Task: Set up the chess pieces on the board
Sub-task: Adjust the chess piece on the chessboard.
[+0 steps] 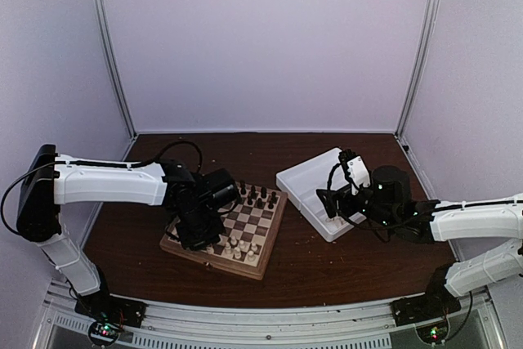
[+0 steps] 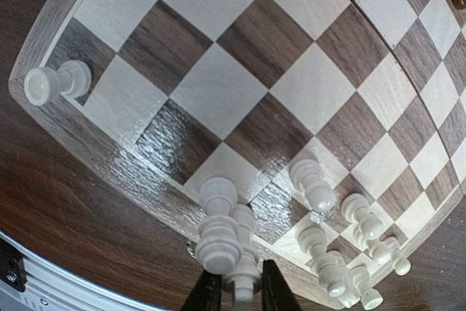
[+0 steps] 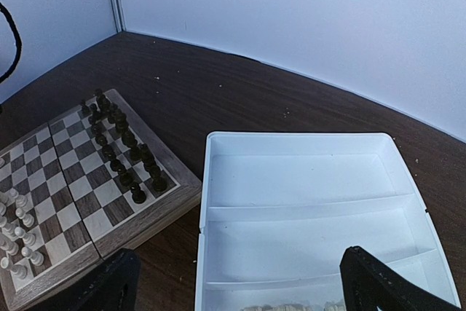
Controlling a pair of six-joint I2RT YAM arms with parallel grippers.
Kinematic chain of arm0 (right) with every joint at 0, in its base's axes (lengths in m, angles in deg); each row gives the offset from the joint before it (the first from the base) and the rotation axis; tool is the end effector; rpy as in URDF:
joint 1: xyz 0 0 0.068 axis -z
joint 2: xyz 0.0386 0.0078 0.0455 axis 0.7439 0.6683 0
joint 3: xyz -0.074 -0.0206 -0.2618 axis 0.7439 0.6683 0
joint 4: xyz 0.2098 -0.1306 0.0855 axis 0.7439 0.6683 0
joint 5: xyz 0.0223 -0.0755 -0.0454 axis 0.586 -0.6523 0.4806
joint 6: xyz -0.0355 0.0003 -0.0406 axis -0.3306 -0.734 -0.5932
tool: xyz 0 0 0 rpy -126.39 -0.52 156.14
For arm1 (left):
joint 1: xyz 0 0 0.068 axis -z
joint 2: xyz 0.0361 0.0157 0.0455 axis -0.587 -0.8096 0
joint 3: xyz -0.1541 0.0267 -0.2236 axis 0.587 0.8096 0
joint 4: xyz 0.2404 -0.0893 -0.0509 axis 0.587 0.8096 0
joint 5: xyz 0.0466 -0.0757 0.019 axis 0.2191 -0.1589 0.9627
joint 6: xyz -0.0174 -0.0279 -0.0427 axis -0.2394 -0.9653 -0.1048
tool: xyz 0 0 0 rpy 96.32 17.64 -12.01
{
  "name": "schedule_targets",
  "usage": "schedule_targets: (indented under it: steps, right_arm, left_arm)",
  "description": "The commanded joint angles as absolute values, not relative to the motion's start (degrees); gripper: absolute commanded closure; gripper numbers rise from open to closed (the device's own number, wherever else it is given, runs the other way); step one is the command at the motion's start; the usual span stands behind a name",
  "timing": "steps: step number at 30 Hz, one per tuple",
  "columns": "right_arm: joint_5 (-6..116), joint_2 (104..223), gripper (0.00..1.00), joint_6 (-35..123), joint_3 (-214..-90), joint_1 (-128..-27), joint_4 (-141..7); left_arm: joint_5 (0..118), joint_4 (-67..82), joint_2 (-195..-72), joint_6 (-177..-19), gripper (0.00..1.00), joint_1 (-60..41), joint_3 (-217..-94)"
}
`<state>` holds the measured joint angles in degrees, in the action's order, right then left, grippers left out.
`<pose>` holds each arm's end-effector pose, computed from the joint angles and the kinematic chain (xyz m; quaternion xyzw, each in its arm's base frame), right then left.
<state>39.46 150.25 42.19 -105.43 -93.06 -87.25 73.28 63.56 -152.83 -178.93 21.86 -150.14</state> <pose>0.1815 0.1745 0.2158 -0.2402 0.7760 0.1935 0.5501 0.1643 -0.2541 0.2059 -0.2976 0.9507 -0.0541 0.0692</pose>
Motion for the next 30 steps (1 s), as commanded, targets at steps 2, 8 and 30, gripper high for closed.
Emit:
schedule_targets:
  steps: [2, 8, 30]
  right_arm:
    - [38.73, 149.45, 0.0, 42.35, -105.95, -92.89, -87.3]
    - [38.89, 149.54, 0.0, 42.4, -106.05, -92.89, -87.25]
    - [38.91, 149.61, 0.0, 42.4, -106.1, -92.88, -87.27]
  left_arm:
    - [72.46, 63.68, -153.99, -177.81, 0.84, 21.61, -151.12]
    - [71.7, 63.66, -154.68, -177.41, 0.86, 21.86, -151.9]
    - [70.74, 61.86, -156.28, -174.34, 0.86, 22.06, -153.8]
